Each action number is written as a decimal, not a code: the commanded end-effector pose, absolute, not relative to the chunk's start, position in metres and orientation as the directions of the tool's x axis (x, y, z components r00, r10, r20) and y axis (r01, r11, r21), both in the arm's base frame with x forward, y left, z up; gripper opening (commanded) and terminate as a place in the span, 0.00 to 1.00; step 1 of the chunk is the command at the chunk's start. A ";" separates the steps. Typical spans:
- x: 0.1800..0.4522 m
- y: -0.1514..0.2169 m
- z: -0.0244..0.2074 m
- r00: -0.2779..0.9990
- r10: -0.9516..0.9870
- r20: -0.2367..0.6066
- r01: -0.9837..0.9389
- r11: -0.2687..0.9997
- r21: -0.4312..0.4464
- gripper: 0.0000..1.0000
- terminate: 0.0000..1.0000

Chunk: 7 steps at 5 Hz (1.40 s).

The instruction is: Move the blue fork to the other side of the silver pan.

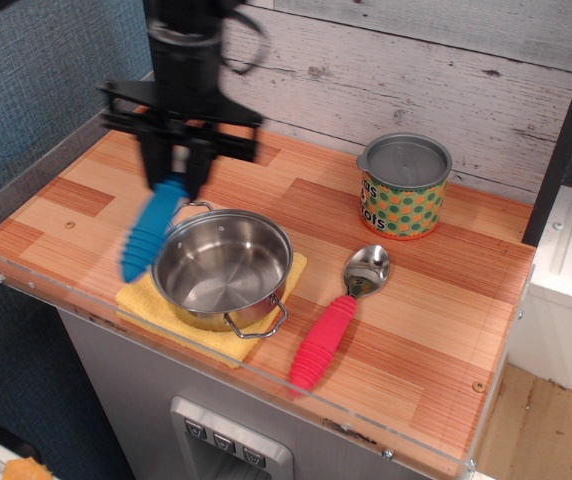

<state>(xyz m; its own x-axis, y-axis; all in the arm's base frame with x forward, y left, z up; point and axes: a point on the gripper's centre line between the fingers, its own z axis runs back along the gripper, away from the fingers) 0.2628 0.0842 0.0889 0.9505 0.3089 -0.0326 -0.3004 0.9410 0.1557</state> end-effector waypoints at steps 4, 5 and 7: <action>0.279 0.161 0.066 0.973 0.223 0.055 -0.230 0.949 0.218 0.00 0.00; 0.284 0.165 0.054 0.974 0.219 0.057 -0.226 0.952 0.205 0.00 0.00; 0.288 0.166 0.038 0.976 0.210 0.053 -0.216 0.956 0.200 0.00 0.00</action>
<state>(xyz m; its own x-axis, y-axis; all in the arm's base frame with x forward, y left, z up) 0.2863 0.1610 0.0212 0.9799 0.1996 0.0077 -0.1974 0.9623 0.1872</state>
